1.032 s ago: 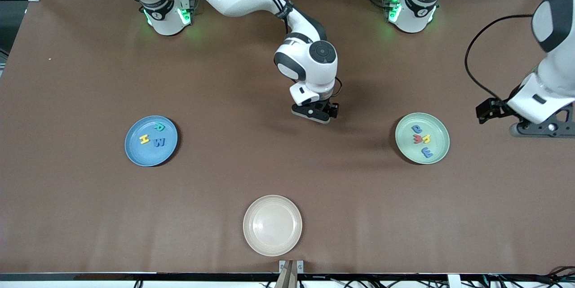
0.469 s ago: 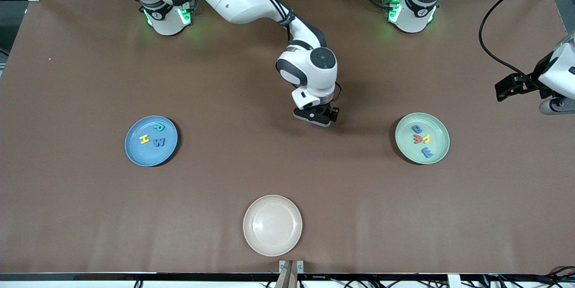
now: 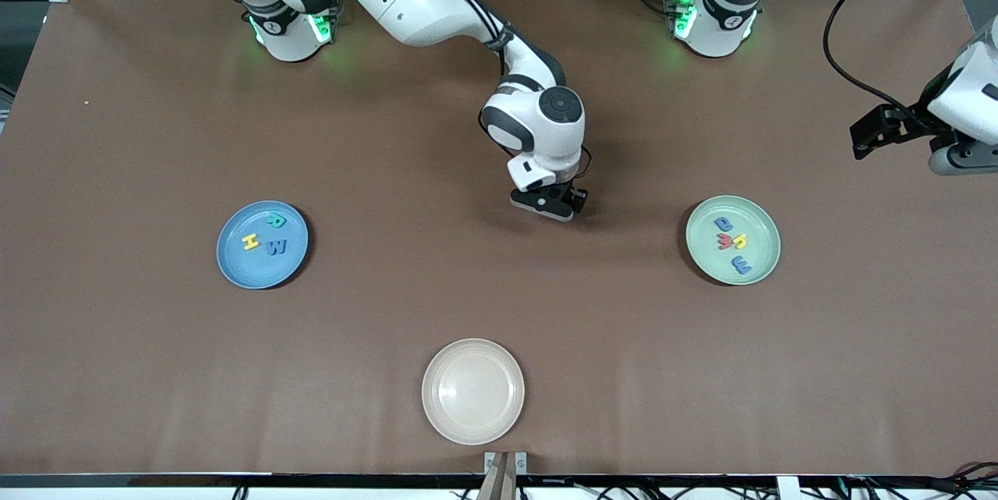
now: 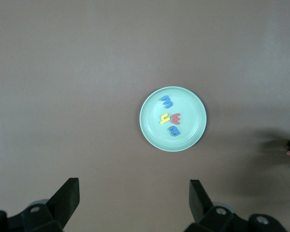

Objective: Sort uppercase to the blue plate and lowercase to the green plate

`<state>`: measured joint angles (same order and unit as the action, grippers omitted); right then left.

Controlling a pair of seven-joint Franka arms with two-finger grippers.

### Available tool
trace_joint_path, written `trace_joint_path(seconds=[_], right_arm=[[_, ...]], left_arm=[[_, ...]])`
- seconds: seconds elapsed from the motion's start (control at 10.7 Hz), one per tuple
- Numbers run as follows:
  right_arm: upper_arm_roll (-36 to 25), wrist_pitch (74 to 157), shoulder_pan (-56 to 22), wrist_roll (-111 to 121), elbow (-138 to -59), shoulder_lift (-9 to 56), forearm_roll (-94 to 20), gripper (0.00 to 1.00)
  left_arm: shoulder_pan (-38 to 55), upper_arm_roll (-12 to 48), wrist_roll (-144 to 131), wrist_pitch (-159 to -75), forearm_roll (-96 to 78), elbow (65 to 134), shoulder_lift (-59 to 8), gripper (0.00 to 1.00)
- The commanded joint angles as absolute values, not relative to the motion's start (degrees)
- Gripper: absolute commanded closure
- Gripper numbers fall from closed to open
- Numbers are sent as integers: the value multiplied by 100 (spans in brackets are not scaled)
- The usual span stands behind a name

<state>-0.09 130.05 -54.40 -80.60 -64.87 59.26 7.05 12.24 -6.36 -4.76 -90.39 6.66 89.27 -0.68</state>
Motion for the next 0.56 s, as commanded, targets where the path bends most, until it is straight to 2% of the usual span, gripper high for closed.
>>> trace_joint_path(seconds=[0.0, 0.09, 0.19, 0.47], right_arm=[[-70, 12990, -5555, -8262, -6232, 6108, 782, 45], [-70, 12999, -5563, -8262, -6205, 6108, 782, 49], [-62, 12999, -5598, -8262, -6188, 6108, 782, 49], [-62, 13008, -5660, -8262, -6126, 6178, 782, 48]], left_arm=[[1283, -895, -396, -8921, 493, 8754, -26, 0], [1266, -1105, -134, -8921, 362, 8745, -18, 0], [1240, -1273, 234, -8921, 143, 8702, -9, 0], [1248, -1292, 308, -8921, 114, 8657, -18, 0]])
